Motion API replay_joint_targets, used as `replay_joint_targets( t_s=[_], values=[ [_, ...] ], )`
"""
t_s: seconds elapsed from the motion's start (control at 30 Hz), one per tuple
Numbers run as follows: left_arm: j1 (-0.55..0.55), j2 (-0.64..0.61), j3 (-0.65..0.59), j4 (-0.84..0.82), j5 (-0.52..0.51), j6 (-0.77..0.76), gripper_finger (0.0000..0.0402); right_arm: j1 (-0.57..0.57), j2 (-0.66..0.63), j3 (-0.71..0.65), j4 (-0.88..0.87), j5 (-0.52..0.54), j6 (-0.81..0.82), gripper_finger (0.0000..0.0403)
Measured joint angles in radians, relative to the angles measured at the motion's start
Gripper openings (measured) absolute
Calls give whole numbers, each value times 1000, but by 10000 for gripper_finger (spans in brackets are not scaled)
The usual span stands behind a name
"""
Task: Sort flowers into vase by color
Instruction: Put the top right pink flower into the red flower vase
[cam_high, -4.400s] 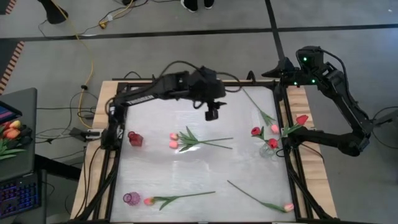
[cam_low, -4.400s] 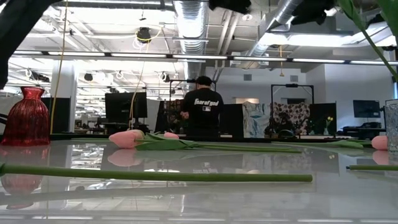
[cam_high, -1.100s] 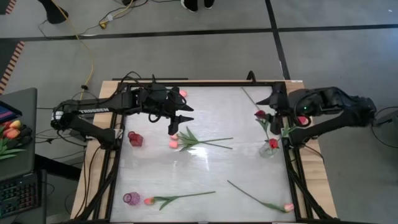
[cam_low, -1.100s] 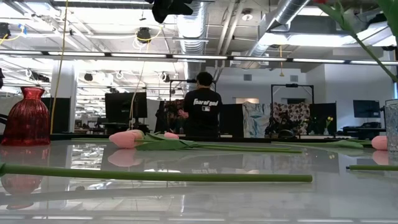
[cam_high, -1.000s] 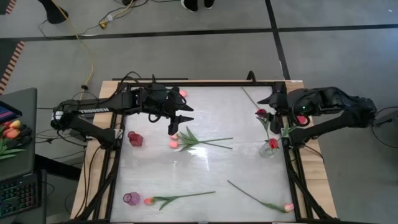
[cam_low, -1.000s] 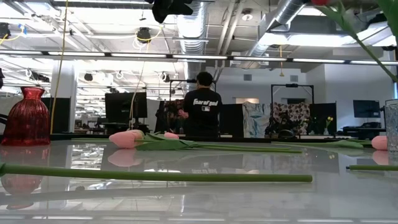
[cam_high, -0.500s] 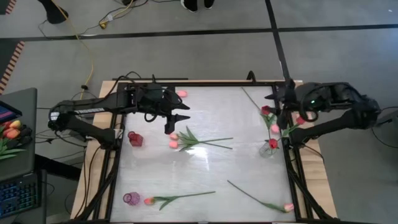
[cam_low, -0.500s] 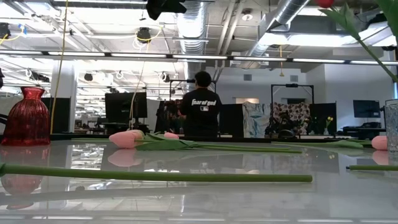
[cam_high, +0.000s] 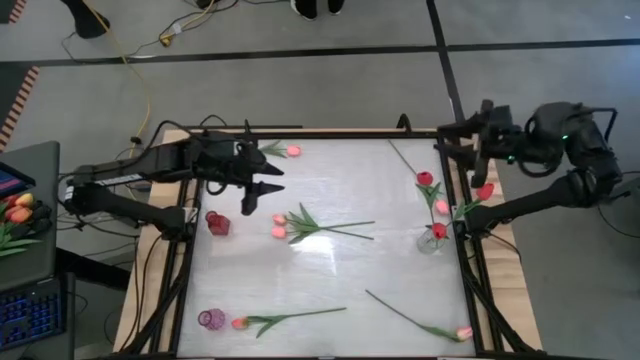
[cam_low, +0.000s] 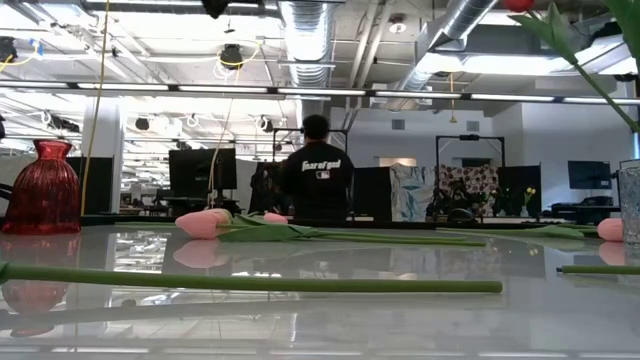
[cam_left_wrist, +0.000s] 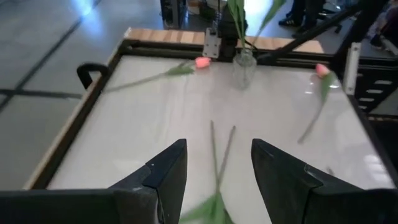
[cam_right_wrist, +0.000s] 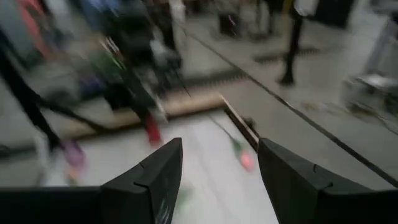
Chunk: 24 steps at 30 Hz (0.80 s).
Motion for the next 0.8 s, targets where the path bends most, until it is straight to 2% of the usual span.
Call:
replay_joint_targets(
  t_s=[0.2, 0.37, 0.47, 0.53, 0.63, 0.7, 0.8],
  values=[
    [-9, -40, 0, -102, 1, -80, 167, 0, 94, 0, 147, -150, -2, 234],
    [-54, -41, 0, -131, -12, -87, 167, -3, 213, -1, 180, -184, -6, 234],
    [-84, -28, 0, -129, -60, -47, 167, -40, 287, -1, 176, -190, -39, 234],
    [-99, -14, -1, -125, -107, -11, 167, -81, 340, -1, 169, -241, -69, 234],
    [-106, 9, -8, -80, -165, 31, 167, -187, 412, -3, 156, -437, -117, 232],
    [-105, 11, -56, 20, -165, 69, 167, -273, 444, -3, 141, -546, -139, 227],
    [-83, -8, -166, 161, -143, 117, 167, -406, 467, -27, 139, -602, -179, 216]
  ],
)
